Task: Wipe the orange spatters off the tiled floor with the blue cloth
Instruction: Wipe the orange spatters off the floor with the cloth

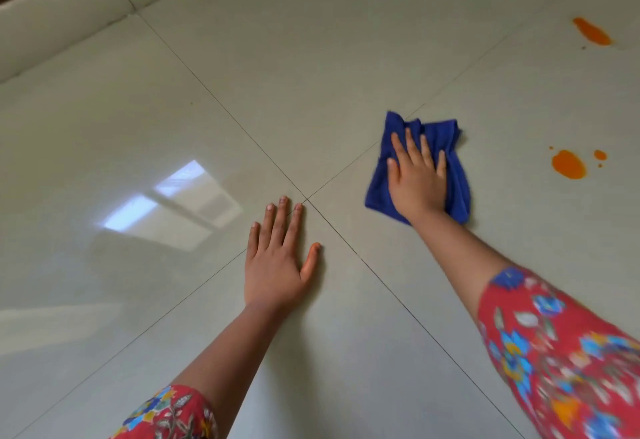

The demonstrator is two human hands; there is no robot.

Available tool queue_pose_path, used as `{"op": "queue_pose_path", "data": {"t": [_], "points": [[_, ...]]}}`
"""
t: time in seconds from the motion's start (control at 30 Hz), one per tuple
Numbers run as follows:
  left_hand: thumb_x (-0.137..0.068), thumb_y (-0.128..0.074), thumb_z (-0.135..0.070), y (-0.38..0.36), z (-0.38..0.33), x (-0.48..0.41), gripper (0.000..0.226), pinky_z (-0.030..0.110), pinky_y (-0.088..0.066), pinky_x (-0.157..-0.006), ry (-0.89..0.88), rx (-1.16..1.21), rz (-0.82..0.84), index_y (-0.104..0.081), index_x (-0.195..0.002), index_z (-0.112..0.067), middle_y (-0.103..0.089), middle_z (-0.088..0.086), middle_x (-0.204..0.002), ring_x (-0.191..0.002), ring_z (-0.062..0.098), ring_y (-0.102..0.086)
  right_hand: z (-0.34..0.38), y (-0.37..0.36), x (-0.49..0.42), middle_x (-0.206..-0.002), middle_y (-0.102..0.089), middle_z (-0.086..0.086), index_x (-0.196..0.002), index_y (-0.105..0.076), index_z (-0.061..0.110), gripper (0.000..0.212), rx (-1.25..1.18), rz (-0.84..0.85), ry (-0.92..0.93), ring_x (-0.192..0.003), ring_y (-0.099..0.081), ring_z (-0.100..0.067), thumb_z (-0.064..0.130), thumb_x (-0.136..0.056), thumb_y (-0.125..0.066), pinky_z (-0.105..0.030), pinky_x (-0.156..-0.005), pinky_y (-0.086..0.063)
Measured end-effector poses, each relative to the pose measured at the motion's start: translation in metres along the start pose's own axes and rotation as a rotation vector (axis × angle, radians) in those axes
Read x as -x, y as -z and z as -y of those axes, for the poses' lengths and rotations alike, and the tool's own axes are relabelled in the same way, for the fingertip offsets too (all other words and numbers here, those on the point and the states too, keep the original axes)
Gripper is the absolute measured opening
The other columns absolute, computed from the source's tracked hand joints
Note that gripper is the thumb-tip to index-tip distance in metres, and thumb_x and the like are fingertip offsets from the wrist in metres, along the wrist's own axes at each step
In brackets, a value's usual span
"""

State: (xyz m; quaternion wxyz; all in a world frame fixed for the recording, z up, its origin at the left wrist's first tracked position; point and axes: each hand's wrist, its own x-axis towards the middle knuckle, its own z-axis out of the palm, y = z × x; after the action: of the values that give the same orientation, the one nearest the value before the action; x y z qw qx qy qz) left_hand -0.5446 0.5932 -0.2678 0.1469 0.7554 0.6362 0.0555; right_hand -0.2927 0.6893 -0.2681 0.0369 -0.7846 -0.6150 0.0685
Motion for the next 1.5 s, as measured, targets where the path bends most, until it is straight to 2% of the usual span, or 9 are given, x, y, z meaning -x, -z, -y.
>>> {"op": "queue_pose_path", "data": {"t": [0.1,0.33,0.57,0.8,0.93,1.07,1.17,1.3,1.5], "points": [[-0.094,-0.025,-0.057,0.000,0.000,-0.001,0.068,0.038,-0.003,-0.121,0.002,-0.004,0.005,0.000,-0.153,-0.034,0.008,-0.011,-0.161,-0.148,0.012,0.011,0.046,-0.002,-0.044,-0.163,-0.012,0.008,-0.154,-0.017,0.030,0.052,-0.026,0.033,0.049,-0.150,-0.008,-0.016,0.040,-0.104,-0.026,-0.046,-0.119,-0.003],[-0.094,-0.028,-0.057,0.000,0.001,-0.001,0.069,0.036,-0.003,-0.120,0.009,-0.010,0.011,-0.002,-0.153,-0.033,0.006,-0.011,-0.162,-0.148,0.012,0.008,0.017,-0.006,0.048,-0.160,-0.023,0.012,-0.149,-0.030,0.040,0.051,0.042,0.137,0.833,-0.149,-0.018,-0.016,0.044,-0.098,-0.030,-0.046,-0.118,-0.010],[-0.094,-0.028,-0.056,0.003,0.000,-0.001,0.068,0.036,-0.001,-0.120,0.014,-0.008,0.017,-0.002,-0.153,-0.034,0.007,-0.012,-0.161,-0.148,0.011,0.009,-0.006,0.001,-0.015,-0.161,-0.021,0.006,-0.151,-0.026,0.036,0.059,0.044,-0.001,0.145,-0.149,-0.018,-0.023,0.050,-0.094,-0.019,-0.055,-0.116,-0.009],[-0.093,-0.027,-0.058,0.003,0.000,-0.001,0.069,0.035,-0.002,-0.120,0.009,-0.002,0.016,-0.003,-0.153,-0.034,0.005,-0.012,-0.161,-0.148,0.010,0.008,0.015,-0.008,0.086,-0.161,-0.018,0.010,-0.152,-0.025,0.034,0.056,0.057,0.091,0.714,-0.149,-0.016,-0.016,0.047,-0.098,-0.030,-0.048,-0.119,-0.011],[-0.094,-0.025,-0.056,0.002,-0.002,0.000,0.067,0.035,0.000,-0.120,0.016,-0.001,0.009,-0.001,-0.153,-0.035,0.006,-0.012,-0.161,-0.148,0.011,0.009,-0.043,-0.002,0.055,-0.159,-0.026,0.008,-0.151,-0.029,0.031,0.057,0.108,0.002,0.419,-0.146,-0.026,-0.019,0.048,-0.096,-0.025,-0.051,-0.116,-0.015],[-0.094,-0.024,-0.057,0.003,-0.002,0.000,0.067,0.036,-0.002,-0.121,0.010,-0.010,0.007,-0.001,-0.153,-0.034,0.006,-0.011,-0.161,-0.148,0.012,0.009,-0.009,-0.002,0.033,-0.160,-0.024,0.005,-0.150,-0.028,0.036,0.058,0.069,-0.019,0.115,-0.147,-0.022,-0.026,0.050,-0.095,-0.020,-0.061,-0.113,-0.012],[-0.094,-0.025,-0.057,0.002,0.000,0.001,0.068,0.038,-0.005,-0.121,0.007,-0.012,0.006,-0.002,-0.153,-0.034,0.005,-0.010,-0.162,-0.149,0.012,0.007,0.012,-0.010,0.095,-0.161,-0.021,0.005,-0.151,-0.028,0.038,0.055,0.077,-0.004,0.418,-0.149,-0.018,-0.029,0.048,-0.096,-0.028,-0.064,-0.113,-0.016],[-0.094,-0.022,-0.057,0.001,0.000,0.001,0.068,0.038,-0.003,-0.121,-0.007,-0.017,0.019,-0.001,-0.154,-0.032,0.007,-0.009,-0.162,-0.149,0.013,0.009,-0.059,0.001,0.140,-0.161,-0.016,0.013,-0.152,-0.023,0.039,0.057,0.087,0.106,0.810,-0.150,-0.013,-0.017,0.048,-0.097,-0.037,-0.051,-0.118,-0.008],[-0.098,-0.023,-0.047,0.002,-0.004,0.002,0.062,0.041,-0.001,-0.120,-0.090,-0.079,-0.004,-0.009,-0.154,-0.027,-0.001,-0.006,-0.162,-0.149,0.014,0.003,-0.079,0.009,0.069,-0.160,-0.024,0.006,-0.152,-0.024,0.032,0.061,0.127,0.001,0.062,-0.148,-0.022,-0.024,0.051,-0.094,-0.021,-0.059,-0.114,-0.015]]}}
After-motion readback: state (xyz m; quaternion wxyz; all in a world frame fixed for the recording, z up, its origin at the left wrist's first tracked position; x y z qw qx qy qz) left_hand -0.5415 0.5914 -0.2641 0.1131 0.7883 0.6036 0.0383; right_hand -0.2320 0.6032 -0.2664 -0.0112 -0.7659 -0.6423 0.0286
